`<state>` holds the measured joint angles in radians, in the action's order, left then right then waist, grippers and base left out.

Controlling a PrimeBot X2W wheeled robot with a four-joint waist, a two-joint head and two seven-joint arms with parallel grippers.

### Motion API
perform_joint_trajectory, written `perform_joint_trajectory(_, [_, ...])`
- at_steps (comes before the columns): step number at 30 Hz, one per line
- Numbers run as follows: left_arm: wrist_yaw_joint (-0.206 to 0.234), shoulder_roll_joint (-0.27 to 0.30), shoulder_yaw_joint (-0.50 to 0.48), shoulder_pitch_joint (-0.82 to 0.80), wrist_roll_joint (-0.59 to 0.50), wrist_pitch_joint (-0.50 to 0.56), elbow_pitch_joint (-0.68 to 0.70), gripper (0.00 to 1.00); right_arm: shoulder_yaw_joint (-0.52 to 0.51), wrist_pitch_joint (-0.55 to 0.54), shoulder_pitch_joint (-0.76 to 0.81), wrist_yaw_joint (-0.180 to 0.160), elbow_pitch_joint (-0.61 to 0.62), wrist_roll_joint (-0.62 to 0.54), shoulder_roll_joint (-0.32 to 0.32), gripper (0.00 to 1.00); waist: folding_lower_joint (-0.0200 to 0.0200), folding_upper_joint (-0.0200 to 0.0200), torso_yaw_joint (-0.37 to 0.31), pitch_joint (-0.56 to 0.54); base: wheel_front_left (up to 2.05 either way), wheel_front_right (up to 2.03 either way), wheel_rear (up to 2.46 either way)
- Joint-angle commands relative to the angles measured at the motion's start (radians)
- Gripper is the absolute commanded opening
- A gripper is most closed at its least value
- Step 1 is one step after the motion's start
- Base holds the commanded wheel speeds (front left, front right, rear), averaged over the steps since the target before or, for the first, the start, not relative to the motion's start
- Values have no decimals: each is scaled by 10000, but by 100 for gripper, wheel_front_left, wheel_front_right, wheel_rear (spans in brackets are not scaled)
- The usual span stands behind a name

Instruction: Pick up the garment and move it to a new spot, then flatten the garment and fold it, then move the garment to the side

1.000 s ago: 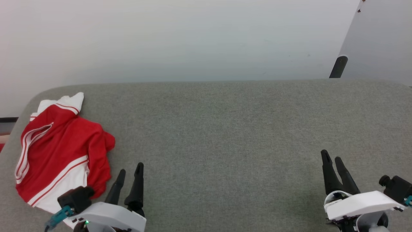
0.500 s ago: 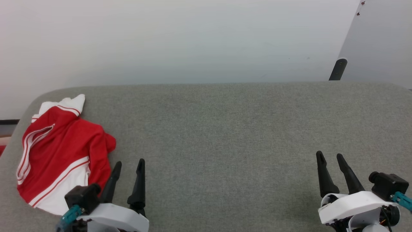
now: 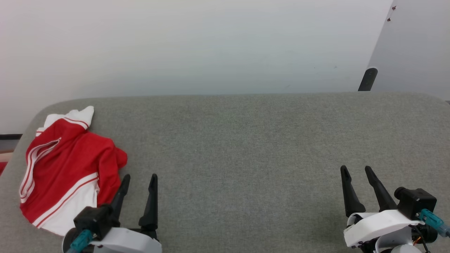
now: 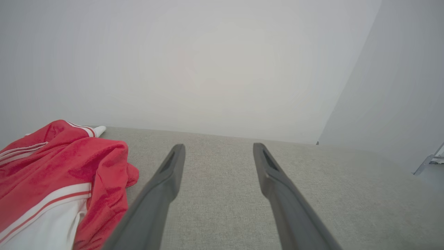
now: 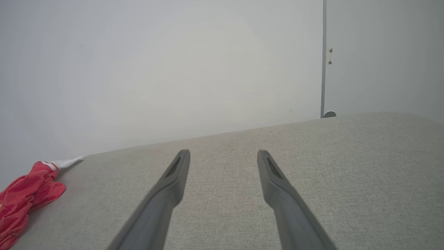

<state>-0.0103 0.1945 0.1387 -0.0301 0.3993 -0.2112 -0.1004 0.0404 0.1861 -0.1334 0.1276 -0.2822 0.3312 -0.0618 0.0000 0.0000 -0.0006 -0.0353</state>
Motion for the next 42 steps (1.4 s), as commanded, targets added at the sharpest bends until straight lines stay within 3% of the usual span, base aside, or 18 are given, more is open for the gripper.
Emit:
perform_joint_trajectory(1, [-84, -18, -67, 94, -353, -90, 82, 100, 41, 100, -37, 44, 86, -298, 4, 100, 0, 0, -10, -19, 0, 0, 0])
perform_joint_trajectory(27, [-679, -350, -619, 276, -2618, -551, 209, 100, 115, 403, 5, 48, 316, -2181, 65, 100, 0, 0, -63, -47, 0, 0, 0])
perform_joint_trajectory(42, [-971, -517, -894, 142, -2459, -540, -85, 100, 56, 402, 27, 48, 321, -2173, 85, 100, 0, 0, -45, -7, 0, 0, 0])
